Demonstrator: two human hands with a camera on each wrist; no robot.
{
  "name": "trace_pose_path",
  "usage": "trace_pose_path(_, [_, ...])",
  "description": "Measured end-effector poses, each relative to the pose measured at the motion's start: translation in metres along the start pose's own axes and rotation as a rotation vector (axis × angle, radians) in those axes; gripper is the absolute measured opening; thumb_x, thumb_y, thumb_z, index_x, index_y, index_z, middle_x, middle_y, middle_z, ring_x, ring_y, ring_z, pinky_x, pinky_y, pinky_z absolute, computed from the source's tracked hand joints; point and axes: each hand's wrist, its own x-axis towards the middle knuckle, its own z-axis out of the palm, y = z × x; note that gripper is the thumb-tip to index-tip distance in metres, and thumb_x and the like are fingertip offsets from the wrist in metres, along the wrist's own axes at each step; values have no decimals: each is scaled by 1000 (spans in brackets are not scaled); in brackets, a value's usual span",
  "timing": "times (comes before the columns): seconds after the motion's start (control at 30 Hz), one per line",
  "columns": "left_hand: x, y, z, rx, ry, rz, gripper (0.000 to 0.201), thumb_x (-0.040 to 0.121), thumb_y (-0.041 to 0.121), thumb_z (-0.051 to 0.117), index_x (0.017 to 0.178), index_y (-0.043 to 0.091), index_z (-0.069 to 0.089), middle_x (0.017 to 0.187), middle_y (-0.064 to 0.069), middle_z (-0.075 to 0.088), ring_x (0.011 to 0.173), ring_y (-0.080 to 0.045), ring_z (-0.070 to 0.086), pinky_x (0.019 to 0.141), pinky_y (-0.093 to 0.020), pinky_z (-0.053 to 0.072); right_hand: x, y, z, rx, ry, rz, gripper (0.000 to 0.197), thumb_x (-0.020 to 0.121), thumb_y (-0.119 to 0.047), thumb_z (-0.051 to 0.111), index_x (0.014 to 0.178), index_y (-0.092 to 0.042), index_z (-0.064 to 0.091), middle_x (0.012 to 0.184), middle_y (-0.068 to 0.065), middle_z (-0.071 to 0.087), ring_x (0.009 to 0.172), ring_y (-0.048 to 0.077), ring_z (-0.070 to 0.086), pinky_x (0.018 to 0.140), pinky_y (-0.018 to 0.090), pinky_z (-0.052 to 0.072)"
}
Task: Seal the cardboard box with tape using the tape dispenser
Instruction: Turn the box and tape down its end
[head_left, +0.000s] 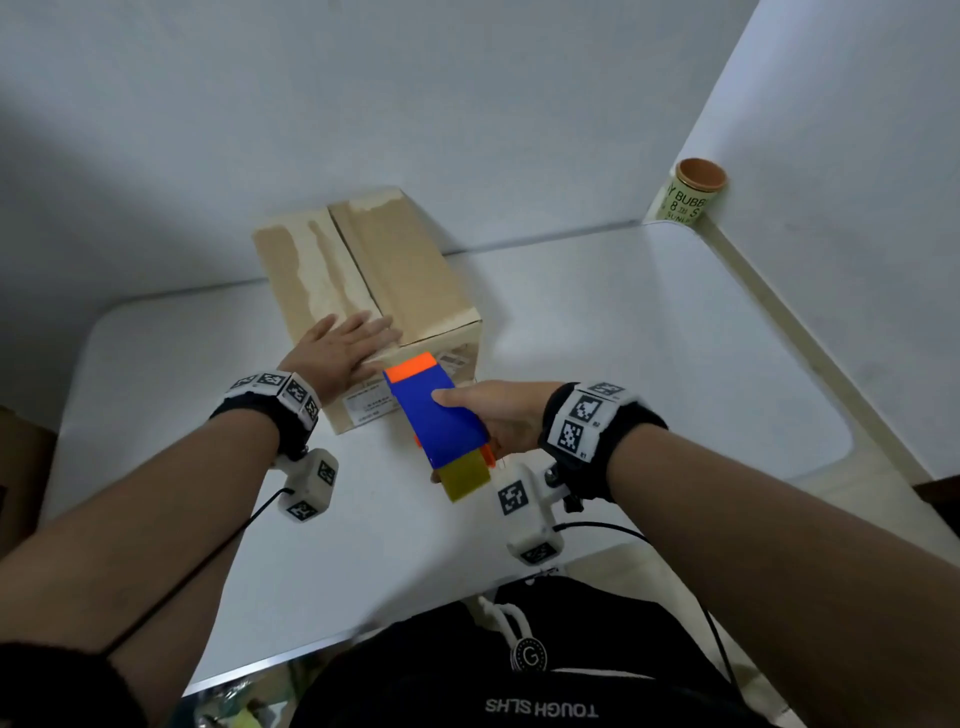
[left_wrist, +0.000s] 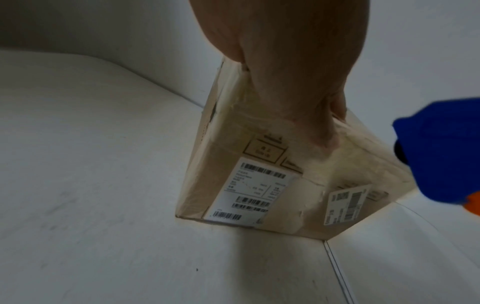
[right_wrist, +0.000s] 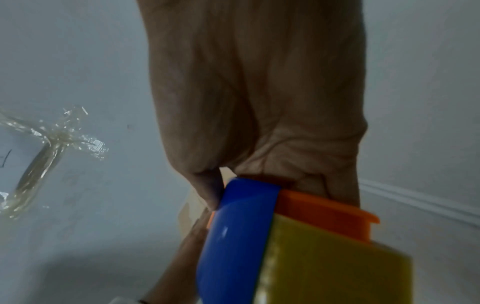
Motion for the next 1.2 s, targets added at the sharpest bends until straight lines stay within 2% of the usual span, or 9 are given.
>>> trace_pose_path(0.13, [0,4,0,-2,28,-90,64,98,45,38,152,35,6,161,11,0,149,-13,3,119,-40,1,8,-2,-1,-38,67,-8,49,102,-37,37,140,-5,40,132,14,59,108,33,64,84,35,53])
trace_pose_path(0.27, [-1,9,2,-4,107,-165,67,94,42,49,151,29,18,161,3,12,149,-16,9,119,-42,0,14,-2,2,-87,114,-16,48,102,-36,37,141,-8,40,139,14,53,133,33,45,66,28,38])
trace_pose_path(0.53, [-3,17,6,-63,163,-253,76,90,38,56,152,25,16,162,4,7,149,-15,7,119,-48,3,15,1,-3,-81,108,1,46,103,-36,36,140,-9,41,137,14,55,125,32,54,66,28,44])
trace_pose_path(0.73, [2,22,-2,-260,170,-442,115,76,48,72,151,4,-4,158,-16,-17,148,-32,-1,121,-45,1,15,0,-6,-92,118,25,45,102,-35,38,140,-9,40,136,17,55,129,33,51,81,32,48])
trace_pose_path(0.8, [1,24,-4,-286,170,-415,114,77,47,72,151,5,-4,158,-16,-20,148,-31,-5,120,-48,-1,16,1,-6,-85,127,17,44,103,-34,38,140,-10,40,136,15,55,129,31,51,88,31,48])
trace_pose_path(0.9, [0,23,-4,-301,172,-395,112,79,50,68,151,9,-7,158,-12,-22,148,-24,-11,118,-52,-6,15,0,-6,-67,130,13,43,103,-30,39,140,-10,39,137,15,55,125,30,54,70,27,47])
trace_pose_path(1.0, [1,22,-5,-295,143,-421,105,79,53,66,152,14,1,160,-7,-18,149,-21,-11,115,-60,-7,17,0,-7,-56,129,14,42,101,-27,41,140,-11,40,137,14,55,107,28,58,70,27,49])
trace_pose_path(1.13, [4,28,-8,-254,62,-503,97,79,57,64,151,24,8,161,3,-16,149,-16,-10,106,-73,4,24,2,-1,-135,181,60,61,85,-41,49,138,-11,44,131,11,61,110,28,62,82,32,45])
trace_pose_path(1.2, [5,29,-10,-273,42,-518,95,79,55,64,150,25,10,161,2,-15,149,-16,-9,106,-73,12,28,4,-4,-101,203,46,55,93,-47,46,128,-5,51,115,9,68,90,20,69,73,24,51])
